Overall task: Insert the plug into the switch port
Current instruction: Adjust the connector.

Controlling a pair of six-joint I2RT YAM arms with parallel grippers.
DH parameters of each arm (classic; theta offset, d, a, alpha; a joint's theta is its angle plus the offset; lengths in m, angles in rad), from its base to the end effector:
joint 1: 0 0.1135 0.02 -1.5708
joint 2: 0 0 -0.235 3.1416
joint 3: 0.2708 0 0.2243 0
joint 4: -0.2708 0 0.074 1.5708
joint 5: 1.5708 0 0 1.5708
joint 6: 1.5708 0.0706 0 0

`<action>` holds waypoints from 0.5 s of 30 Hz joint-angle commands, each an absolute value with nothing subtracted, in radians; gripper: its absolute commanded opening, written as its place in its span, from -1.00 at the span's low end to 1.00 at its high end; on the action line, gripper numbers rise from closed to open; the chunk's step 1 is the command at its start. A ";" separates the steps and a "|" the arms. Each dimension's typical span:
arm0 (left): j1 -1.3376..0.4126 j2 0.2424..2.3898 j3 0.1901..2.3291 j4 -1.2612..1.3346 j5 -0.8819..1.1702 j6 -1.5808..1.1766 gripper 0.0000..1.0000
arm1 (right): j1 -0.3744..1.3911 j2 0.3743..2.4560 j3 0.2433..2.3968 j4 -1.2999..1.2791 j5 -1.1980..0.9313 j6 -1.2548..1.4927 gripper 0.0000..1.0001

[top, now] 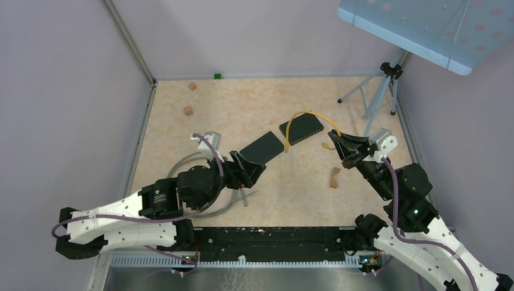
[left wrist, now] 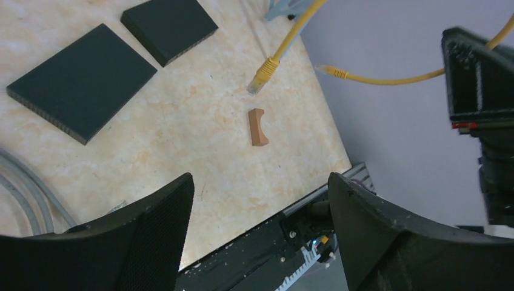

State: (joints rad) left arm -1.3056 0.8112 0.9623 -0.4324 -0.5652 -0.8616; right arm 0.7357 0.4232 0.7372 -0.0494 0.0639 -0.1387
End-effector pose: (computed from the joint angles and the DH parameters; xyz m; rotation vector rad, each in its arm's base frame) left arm 0.0866 -0.1746 0.3387 0.0136 1.9276 -0.9954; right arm 0.1010 0.0854 0.3716 -0.5090 1.2193 0.4671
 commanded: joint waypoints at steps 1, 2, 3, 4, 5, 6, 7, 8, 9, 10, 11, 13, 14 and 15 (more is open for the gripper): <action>-1.310 0.650 0.888 -0.383 -0.699 -0.999 0.71 | 0.739 0.441 0.636 0.216 -0.020 -0.210 -1.00; -1.310 0.629 0.887 -0.402 -0.711 -1.006 0.75 | 0.739 0.451 0.611 0.269 -0.073 -0.247 -1.00; -1.310 0.613 0.890 -0.424 -0.725 -1.013 0.79 | 0.738 0.465 0.593 0.314 -0.122 -0.284 -1.00; -1.310 0.599 0.891 -0.445 -0.745 -1.023 0.88 | 0.739 0.482 0.578 0.355 -0.159 -0.324 -1.00; -1.310 0.586 0.888 -0.457 -0.776 -1.034 0.96 | 0.740 0.502 0.568 0.389 -0.180 -0.363 -1.00; -1.310 0.572 0.884 -0.471 -0.807 -1.041 0.98 | 0.740 0.521 0.558 0.431 -0.185 -0.396 -1.00; -1.309 0.556 0.886 -0.490 -0.834 -1.056 0.98 | 0.741 0.543 0.550 0.469 -0.173 -0.432 -1.00; -1.309 0.536 0.885 -0.502 -0.861 -1.063 0.97 | 0.740 0.561 0.546 0.500 -0.165 -0.465 -1.00; -1.309 0.515 0.883 -0.504 -0.881 -1.059 0.97 | 0.741 0.577 0.546 0.522 -0.162 -0.497 -1.00; -1.309 0.492 0.882 -0.494 -0.894 -1.049 0.97 | 0.741 0.587 0.548 0.531 -0.169 -0.534 -1.00; -1.310 0.469 0.882 -0.485 -0.902 -1.028 0.97 | 0.740 0.598 0.552 0.536 -0.187 -0.571 -1.00; -1.309 0.429 0.881 -0.434 -0.899 -0.977 0.97 | 0.741 0.613 0.561 0.535 -0.239 -0.651 -1.00; -1.310 0.417 0.880 -0.411 -0.892 -0.958 0.97 | 0.740 0.622 0.567 0.532 -0.269 -0.692 -1.00; -1.311 0.408 0.878 -0.384 -0.882 -0.941 0.98 | 0.741 0.630 0.573 0.524 -0.300 -0.731 -1.00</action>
State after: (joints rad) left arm -1.3056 0.4568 0.8803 -0.4805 -0.8425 -1.0065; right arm 0.7361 0.6167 0.5350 0.4072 -0.1684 -0.5224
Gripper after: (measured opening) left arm 0.987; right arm 0.033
